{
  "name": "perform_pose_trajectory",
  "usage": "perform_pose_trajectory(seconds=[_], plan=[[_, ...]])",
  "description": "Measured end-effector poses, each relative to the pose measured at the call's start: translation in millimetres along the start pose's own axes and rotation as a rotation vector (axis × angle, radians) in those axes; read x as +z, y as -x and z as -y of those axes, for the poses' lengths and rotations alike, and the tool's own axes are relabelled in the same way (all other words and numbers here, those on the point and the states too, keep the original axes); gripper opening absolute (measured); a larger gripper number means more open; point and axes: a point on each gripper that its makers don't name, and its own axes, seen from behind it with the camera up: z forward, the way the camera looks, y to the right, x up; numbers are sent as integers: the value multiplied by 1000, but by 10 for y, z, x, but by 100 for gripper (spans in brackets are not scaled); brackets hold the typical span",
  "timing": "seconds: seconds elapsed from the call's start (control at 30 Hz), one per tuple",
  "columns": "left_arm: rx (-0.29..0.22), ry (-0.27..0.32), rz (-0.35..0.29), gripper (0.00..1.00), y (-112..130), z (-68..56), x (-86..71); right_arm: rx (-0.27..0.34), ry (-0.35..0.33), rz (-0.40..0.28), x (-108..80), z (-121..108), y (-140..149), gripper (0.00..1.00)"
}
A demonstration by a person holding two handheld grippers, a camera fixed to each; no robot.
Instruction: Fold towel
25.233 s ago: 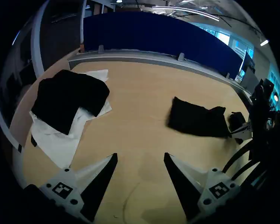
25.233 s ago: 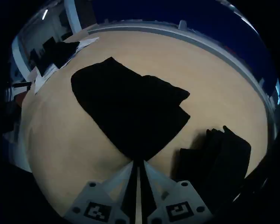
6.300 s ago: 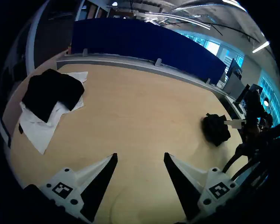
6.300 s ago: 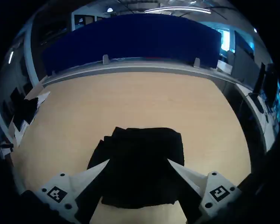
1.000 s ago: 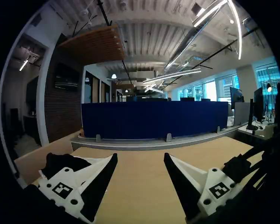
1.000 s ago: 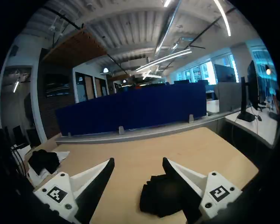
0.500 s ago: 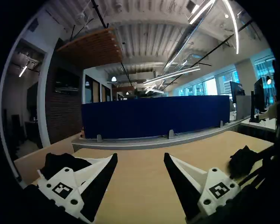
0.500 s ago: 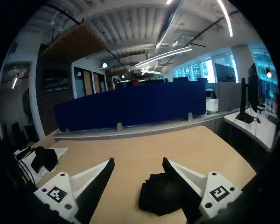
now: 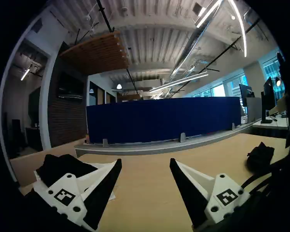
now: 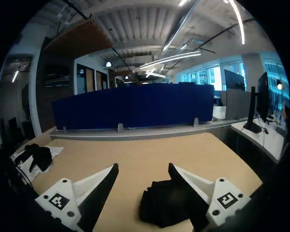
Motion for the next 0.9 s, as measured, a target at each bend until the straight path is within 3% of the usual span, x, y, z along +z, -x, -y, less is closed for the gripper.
perform_pose_trajectory(seconds=[0.23, 0.5, 0.8, 0.9], plan=[[-32, 5, 11, 92, 275, 47, 12, -14, -7, 2, 145, 92, 146, 100], [-12, -23, 14, 92, 464, 184, -8, -29, -18, 5, 244, 182, 217, 100], [-51, -2, 21, 92, 555, 128, -15, -42, -21, 3, 272, 220, 220, 100], [-67, 0, 35, 92, 631, 164, 9, -35, -21, -3, 265, 210, 228, 100]])
